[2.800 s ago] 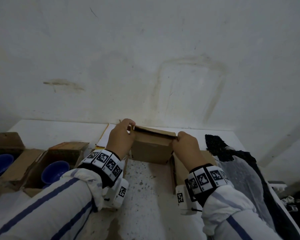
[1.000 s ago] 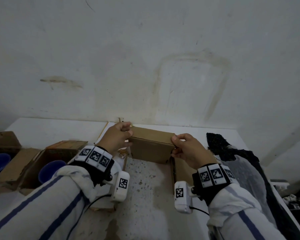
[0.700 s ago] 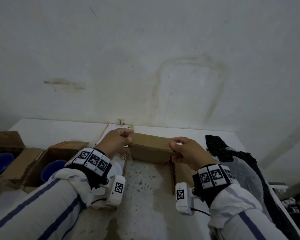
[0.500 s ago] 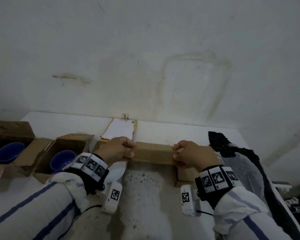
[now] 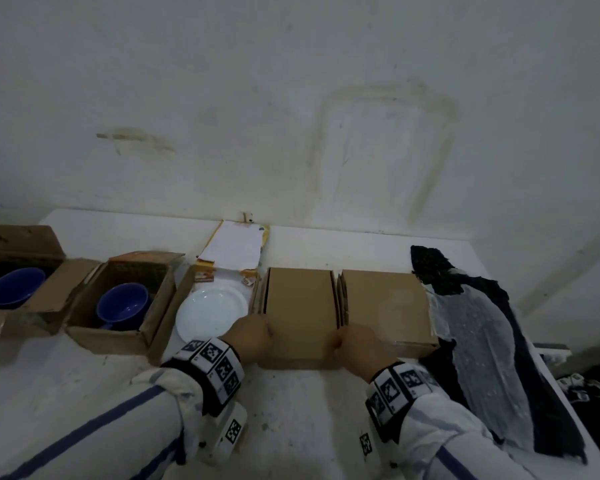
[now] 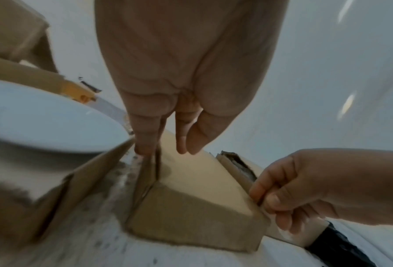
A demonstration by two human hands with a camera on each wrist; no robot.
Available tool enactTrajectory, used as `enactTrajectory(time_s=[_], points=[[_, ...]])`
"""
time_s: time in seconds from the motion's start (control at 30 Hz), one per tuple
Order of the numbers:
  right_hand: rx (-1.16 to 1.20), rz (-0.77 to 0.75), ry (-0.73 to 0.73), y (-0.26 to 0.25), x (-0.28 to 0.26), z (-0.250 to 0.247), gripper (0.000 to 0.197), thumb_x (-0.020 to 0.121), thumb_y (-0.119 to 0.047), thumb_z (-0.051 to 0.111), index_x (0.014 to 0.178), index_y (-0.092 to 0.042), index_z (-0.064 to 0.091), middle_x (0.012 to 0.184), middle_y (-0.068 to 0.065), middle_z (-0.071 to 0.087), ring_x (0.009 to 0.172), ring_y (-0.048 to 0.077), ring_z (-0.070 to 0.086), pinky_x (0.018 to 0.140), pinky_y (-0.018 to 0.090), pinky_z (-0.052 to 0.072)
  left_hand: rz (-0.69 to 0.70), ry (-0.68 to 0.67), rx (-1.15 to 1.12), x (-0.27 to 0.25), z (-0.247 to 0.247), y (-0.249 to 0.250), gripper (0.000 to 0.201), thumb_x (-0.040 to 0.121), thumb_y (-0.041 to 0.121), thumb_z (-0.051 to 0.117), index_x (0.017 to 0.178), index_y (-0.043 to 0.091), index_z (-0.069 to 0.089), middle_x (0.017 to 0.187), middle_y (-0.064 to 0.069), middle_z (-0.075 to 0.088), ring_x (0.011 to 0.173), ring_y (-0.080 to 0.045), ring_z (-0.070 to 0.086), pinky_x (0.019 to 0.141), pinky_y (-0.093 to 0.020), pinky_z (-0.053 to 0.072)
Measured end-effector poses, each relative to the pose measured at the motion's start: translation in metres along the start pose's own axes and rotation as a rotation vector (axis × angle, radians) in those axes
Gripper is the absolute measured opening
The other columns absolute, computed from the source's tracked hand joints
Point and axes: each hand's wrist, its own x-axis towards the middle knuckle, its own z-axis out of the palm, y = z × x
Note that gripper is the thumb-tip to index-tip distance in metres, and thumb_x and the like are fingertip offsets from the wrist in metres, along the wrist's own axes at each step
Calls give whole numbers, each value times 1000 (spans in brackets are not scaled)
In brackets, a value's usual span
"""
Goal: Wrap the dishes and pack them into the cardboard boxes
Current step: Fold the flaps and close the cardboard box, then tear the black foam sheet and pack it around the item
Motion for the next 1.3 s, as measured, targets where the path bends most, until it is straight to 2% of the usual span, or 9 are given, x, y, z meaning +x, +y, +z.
enactTrajectory(time_s=[0.2,0.53,0.67,0.8,0.9,1.0,1.1,1.2,1.3], points=[[538,86,216,20,4,-40,24,87,-5,50,68,-16,60,66,5,62,66,21,62,74,37,58,98,42,-95,13,-19,48,35,96,12,38,128,15,53,137,-6,48,124,-23,47,97,-28,40],[404,257,666,128,-8,-61,18,89,-16,51,83,-5,64,83,13,63,84,29,61,74,31,45,303,-69,-165,54,32,153,32,93,17,43,120,23,57,132,-2,52,115,-19,52,86,-22,41],[202,240,372,154,-2,-57,24,97,-24,39,81,-13,53,70,4,54,78,21,60,73,28,43,316,-93,-211,64,54,189,33,93,14,44,122,21,58,132,-2,52,117,-18,51,94,-27,43],[311,221,279,167,7,-55,22,88,-9,47,102,-14,64,99,7,65,97,23,60,76,23,41,293,-89,-237,72,68,207,34,93,12,46,125,17,56,130,-2,55,118,-18,52,98,-27,42],[297,205,277,175,17,-55,30,89,-9,45,62,-20,44,65,-1,48,62,16,49,53,21,34,243,-91,-307,77,76,211,37,91,11,49,127,18,51,128,-3,54,116,-18,51,98,-31,45],[290,167,421,178,20,-78,43,97,-19,40,55,-15,38,56,0,41,50,12,38,50,24,31,230,-88,-428,75,75,211,52,87,11,57,137,17,40,124,-2,53,105,-18,55,84,-31,48],[649,78,495,169,15,-109,5,87,-12,52,88,-15,56,75,-3,53,65,11,48,59,24,39,262,-145,-548,68,70,212,82,84,9,64,148,25,17,135,-3,41,110,-20,55,76,-29,50],[1069,-79,382,142,6,-129,37,85,-1,48,115,-21,52,88,4,53,74,18,55,67,31,49,345,-192,-679,60,64,216,103,81,10,72,150,30,-2,139,1,39,123,-13,46,83,-23,51],[1362,-135,251,116,3,-133,41,86,5,38,112,-21,58,85,11,54,74,24,56,66,37,51,378,-96,-713,57,52,208,76,84,8,66,146,23,24,132,1,51,113,-12,54,82,-19,50]])
